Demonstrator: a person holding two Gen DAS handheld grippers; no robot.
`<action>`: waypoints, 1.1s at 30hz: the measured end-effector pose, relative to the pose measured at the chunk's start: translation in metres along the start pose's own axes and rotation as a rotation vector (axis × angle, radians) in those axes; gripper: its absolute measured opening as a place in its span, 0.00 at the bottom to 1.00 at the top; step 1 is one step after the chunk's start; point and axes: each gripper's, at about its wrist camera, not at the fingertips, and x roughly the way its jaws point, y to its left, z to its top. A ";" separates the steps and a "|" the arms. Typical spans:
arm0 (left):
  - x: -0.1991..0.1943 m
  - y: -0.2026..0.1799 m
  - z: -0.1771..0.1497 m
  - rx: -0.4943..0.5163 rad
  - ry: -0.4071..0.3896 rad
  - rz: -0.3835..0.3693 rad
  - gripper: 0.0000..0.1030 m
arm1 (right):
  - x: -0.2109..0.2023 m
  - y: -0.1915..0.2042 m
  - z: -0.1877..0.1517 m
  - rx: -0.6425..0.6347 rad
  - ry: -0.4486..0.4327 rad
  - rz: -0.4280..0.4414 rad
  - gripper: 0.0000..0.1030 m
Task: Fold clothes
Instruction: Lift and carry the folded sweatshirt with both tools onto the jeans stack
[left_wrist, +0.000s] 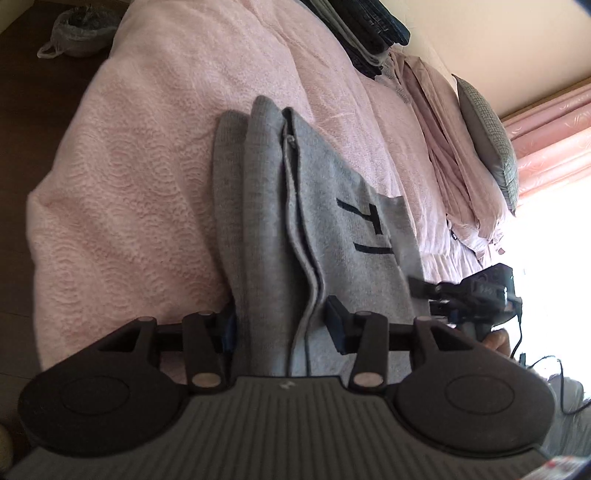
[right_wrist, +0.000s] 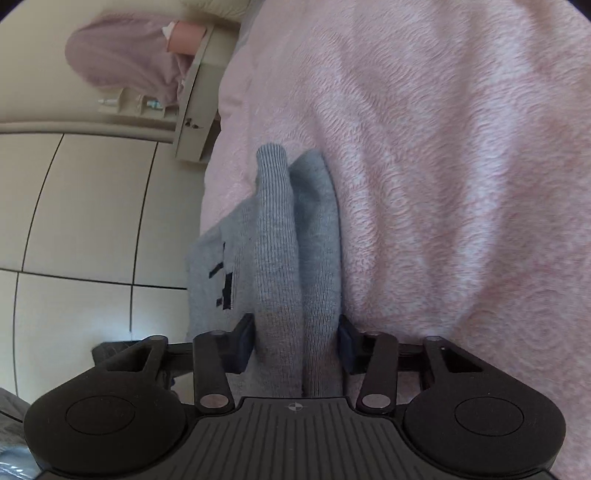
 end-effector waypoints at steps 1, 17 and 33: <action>0.001 -0.001 0.002 0.004 0.001 -0.002 0.29 | -0.004 0.003 -0.006 -0.001 -0.022 -0.003 0.34; -0.032 -0.072 0.151 0.220 0.107 -0.170 0.21 | -0.072 0.128 -0.018 0.139 -0.403 -0.044 0.26; 0.106 -0.164 0.514 0.369 0.059 -0.308 0.21 | -0.044 0.187 0.323 0.119 -0.695 -0.053 0.26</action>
